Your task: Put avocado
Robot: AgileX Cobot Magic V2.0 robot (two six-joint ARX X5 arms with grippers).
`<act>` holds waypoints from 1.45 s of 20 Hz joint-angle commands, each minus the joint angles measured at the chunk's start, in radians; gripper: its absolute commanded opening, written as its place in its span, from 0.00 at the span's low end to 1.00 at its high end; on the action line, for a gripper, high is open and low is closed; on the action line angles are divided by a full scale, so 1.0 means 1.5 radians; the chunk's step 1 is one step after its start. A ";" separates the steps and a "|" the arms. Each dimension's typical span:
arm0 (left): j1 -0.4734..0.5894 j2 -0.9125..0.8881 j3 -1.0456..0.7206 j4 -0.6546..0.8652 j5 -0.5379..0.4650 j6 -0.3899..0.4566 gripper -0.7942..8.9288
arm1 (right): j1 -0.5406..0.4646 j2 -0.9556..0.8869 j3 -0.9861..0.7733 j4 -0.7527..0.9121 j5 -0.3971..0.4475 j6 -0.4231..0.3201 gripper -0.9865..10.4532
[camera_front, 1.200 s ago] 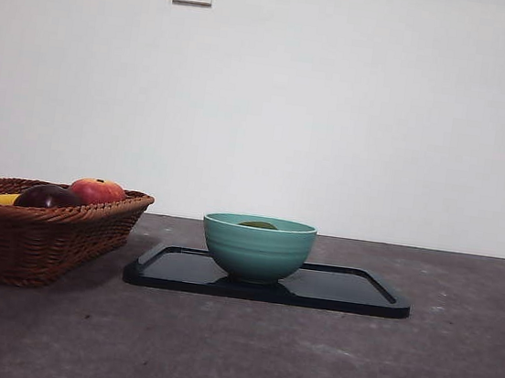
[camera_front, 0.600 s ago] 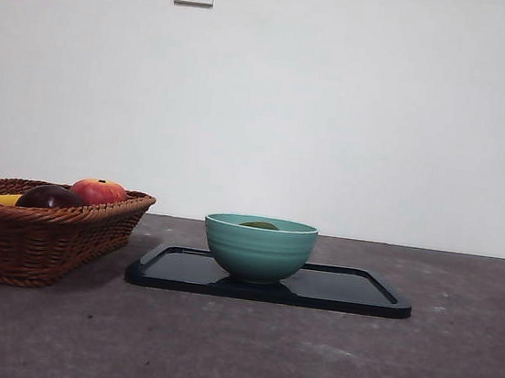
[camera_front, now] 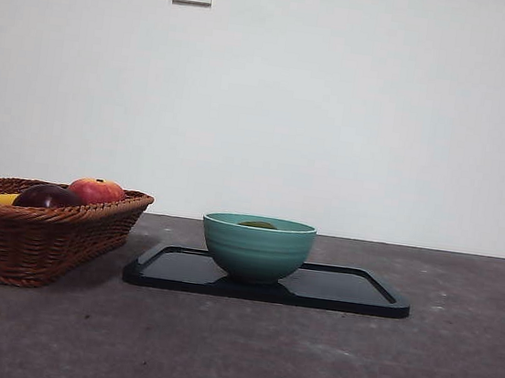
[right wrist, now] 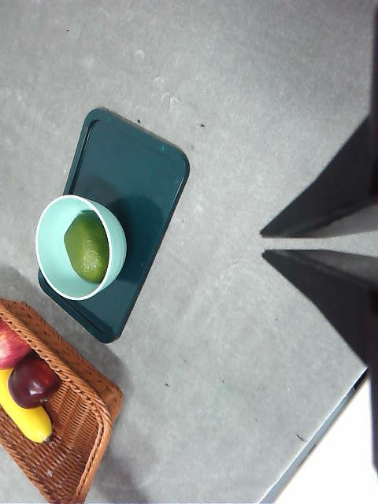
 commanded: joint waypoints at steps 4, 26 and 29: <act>0.000 -0.082 -0.069 0.014 -0.021 -0.047 0.10 | 0.008 0.002 0.005 0.007 0.003 0.006 0.10; -0.014 -0.165 -0.071 -0.081 -0.078 -0.031 0.10 | 0.008 0.002 0.005 0.007 0.003 0.006 0.10; -0.024 -0.165 -0.071 -0.080 -0.063 -0.025 0.10 | 0.008 0.002 0.005 0.007 0.003 0.006 0.10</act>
